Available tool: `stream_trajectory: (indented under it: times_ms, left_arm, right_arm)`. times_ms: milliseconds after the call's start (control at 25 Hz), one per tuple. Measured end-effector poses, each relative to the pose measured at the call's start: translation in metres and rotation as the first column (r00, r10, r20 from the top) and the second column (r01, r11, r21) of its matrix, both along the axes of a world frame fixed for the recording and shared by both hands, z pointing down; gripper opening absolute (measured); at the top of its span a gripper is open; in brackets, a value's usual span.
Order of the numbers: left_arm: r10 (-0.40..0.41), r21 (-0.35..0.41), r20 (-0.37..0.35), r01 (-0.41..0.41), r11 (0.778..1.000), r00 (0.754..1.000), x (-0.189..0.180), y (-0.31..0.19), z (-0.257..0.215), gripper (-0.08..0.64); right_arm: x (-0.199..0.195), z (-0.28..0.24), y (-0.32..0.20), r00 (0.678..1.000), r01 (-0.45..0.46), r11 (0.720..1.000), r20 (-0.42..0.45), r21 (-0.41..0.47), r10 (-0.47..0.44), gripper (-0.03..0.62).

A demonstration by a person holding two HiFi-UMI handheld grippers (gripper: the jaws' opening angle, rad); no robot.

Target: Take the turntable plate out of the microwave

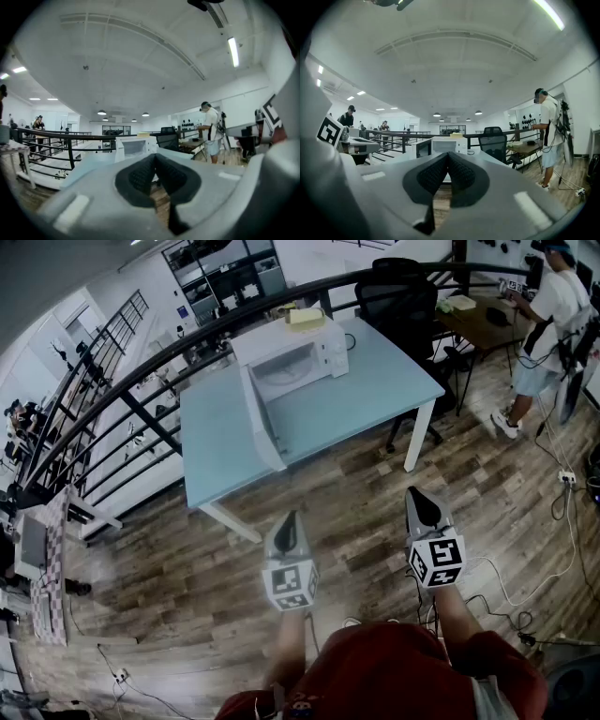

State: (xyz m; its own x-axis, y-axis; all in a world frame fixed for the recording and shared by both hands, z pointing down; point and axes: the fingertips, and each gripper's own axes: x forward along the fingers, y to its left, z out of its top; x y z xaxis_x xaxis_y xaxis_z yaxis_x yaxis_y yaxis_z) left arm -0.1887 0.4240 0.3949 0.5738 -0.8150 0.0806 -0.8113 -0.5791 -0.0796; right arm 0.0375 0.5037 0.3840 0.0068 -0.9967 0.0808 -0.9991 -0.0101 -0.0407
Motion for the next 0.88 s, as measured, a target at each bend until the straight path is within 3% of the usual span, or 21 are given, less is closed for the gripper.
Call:
stream_trajectory:
  times_ms: [480, 880]
  left_arm:
    - [0.043, -0.027, -0.029, -0.043, 0.999, 0.999, 0.009, 0.005, -0.004, -0.003]
    - [0.053, -0.045, -0.006, -0.054, 0.998, 0.999, -0.029, 0.011, 0.015, -0.003]
  right_arm:
    - [-0.014, -0.006, 0.002, 1.000, -0.002, 1.000, -0.015, 0.024, 0.003, 0.002]
    - [-0.059, 0.014, 0.002, 1.000, 0.010, 1.000, 0.013, 0.007, -0.010, 0.000]
